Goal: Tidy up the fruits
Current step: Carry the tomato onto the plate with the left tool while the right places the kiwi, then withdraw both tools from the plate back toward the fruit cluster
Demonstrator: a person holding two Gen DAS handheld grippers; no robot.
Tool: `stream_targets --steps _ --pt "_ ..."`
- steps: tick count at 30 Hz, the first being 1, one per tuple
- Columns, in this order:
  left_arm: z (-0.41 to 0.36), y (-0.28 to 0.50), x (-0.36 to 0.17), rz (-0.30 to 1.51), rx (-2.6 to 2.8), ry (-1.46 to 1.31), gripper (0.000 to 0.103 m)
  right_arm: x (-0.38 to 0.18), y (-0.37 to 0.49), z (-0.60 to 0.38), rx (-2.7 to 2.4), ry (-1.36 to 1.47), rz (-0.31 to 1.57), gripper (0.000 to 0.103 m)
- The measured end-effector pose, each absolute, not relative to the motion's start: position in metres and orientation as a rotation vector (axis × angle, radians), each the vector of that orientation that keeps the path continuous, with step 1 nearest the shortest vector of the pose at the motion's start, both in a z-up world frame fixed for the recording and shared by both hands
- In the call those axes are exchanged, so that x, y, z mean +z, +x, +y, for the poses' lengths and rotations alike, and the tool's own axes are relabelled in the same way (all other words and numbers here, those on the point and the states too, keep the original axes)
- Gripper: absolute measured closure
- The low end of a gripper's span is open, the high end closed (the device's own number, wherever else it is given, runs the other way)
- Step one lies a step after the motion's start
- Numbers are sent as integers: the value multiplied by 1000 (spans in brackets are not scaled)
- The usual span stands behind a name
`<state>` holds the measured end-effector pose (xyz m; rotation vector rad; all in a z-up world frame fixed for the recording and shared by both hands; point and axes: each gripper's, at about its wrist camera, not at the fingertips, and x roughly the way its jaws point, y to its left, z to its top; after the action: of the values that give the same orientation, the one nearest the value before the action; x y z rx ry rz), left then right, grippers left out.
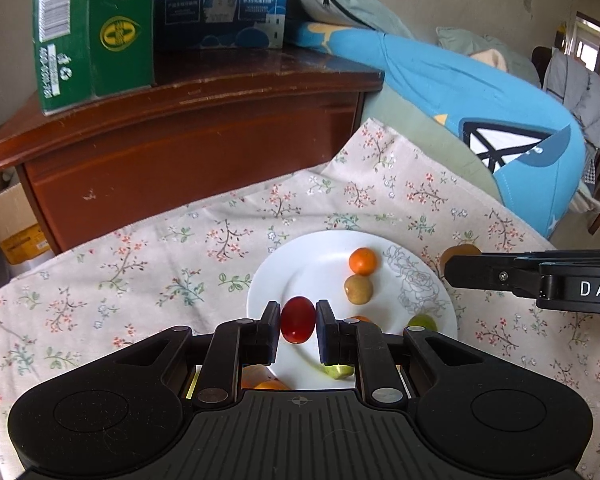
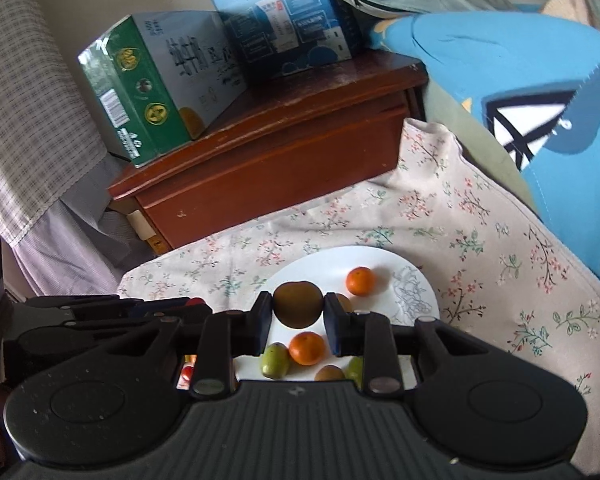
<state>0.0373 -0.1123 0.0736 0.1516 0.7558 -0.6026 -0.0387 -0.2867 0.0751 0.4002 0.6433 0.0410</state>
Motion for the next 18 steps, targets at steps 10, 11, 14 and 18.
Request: stream_targets --steps 10,11,14,18 --pt "-124 56 51 801 -594 130 87 50 -25 -299 11 451 695 75" --pt "-124 57 48 806 -592 123 87 47 -23 -299 5 450 703 75" --pt "-128 63 41 821 -585 112 86 39 -18 -299 -1 469 724 75" --pt "-131 67 37 827 -588 73 83 34 -13 -299 -17 469 732 72"
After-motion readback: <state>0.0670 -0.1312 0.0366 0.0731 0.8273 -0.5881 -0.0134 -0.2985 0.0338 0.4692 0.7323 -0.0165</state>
